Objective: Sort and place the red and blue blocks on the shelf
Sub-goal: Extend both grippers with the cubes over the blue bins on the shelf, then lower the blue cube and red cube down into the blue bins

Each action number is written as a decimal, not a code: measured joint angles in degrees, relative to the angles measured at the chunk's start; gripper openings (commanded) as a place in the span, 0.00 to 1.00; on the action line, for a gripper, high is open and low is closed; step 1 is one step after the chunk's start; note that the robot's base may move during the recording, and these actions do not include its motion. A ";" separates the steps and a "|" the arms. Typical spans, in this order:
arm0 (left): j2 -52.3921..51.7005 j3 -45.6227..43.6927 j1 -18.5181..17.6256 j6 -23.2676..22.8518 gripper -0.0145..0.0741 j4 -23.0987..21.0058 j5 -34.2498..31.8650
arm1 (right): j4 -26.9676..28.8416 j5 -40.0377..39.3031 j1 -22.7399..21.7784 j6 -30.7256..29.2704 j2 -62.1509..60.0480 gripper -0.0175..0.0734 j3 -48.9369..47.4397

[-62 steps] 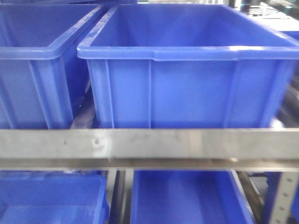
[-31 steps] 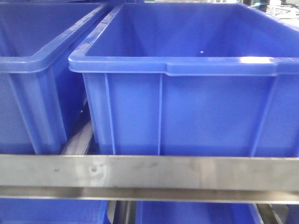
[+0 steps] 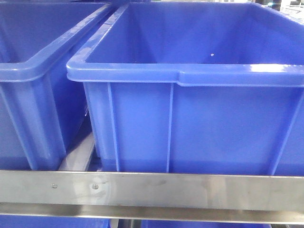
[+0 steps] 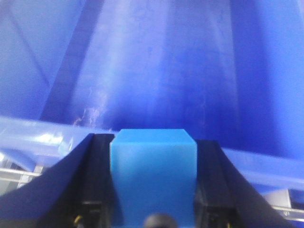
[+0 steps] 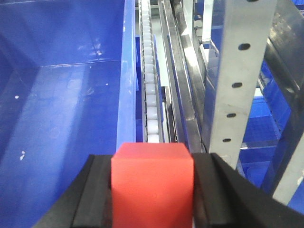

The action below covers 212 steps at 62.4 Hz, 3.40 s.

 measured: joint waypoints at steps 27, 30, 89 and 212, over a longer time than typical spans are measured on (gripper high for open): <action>0.00 0.00 0.00 0.00 0.31 0.00 0.00 | 0.00 0.00 0.00 0.00 0.00 0.26 0.00; 0.00 0.00 0.00 0.00 0.31 0.00 0.00 | 0.00 0.00 0.00 0.00 0.00 0.26 0.00; 0.00 0.00 0.00 0.00 0.31 0.00 0.00 | 0.00 0.00 0.00 0.00 0.00 0.26 0.00; 11.02 -3.52 0.00 0.01 0.31 0.00 -14.62 | 5.78 -16.91 21.69 0.00 23.72 0.26 -6.84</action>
